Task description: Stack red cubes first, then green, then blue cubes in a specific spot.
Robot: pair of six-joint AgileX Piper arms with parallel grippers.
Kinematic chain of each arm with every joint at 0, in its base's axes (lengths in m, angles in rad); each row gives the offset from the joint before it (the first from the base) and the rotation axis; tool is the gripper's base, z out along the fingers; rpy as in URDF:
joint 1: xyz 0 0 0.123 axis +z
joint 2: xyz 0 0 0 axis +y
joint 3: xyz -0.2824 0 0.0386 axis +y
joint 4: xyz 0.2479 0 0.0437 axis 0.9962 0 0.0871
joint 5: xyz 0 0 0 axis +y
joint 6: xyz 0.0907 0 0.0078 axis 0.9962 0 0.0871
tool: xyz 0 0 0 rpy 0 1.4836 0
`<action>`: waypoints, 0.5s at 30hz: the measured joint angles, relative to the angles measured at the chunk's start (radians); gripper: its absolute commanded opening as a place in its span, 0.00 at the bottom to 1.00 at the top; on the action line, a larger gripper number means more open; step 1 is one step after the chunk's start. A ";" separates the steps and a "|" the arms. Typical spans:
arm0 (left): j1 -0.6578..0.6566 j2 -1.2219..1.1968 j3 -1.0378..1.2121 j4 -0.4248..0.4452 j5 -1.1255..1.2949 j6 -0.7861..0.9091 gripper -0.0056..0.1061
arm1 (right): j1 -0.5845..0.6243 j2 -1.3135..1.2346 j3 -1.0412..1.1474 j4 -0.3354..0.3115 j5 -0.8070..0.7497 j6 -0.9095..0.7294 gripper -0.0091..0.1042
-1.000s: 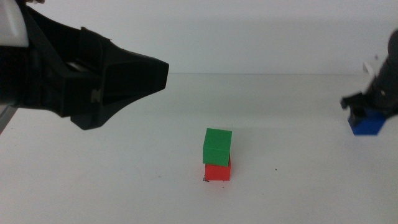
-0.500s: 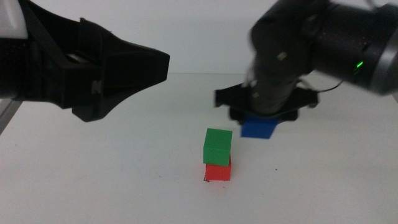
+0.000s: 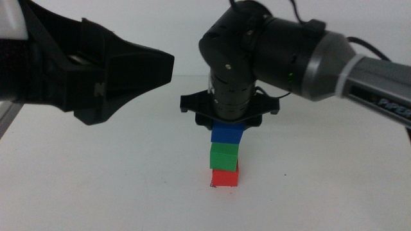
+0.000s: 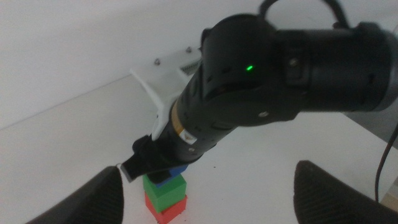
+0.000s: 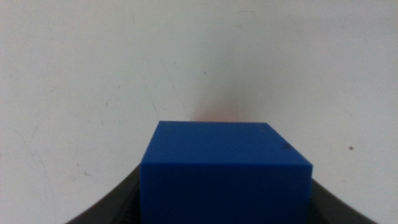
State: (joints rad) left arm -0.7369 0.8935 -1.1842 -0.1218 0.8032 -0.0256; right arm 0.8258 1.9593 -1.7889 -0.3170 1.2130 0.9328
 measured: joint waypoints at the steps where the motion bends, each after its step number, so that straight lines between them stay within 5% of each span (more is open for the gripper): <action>1: 0.000 0.000 0.000 0.000 -0.002 0.000 0.89 | 0.000 0.007 -0.002 0.005 0.000 -0.003 0.21; 15: 0.000 0.000 0.000 0.019 -0.002 0.000 0.89 | 0.000 0.057 -0.010 0.017 0.000 -0.023 0.24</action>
State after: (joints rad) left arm -0.7369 0.8935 -1.1842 -0.1028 0.8014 -0.0256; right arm 0.8258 2.0167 -1.7986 -0.2999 1.2130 0.9100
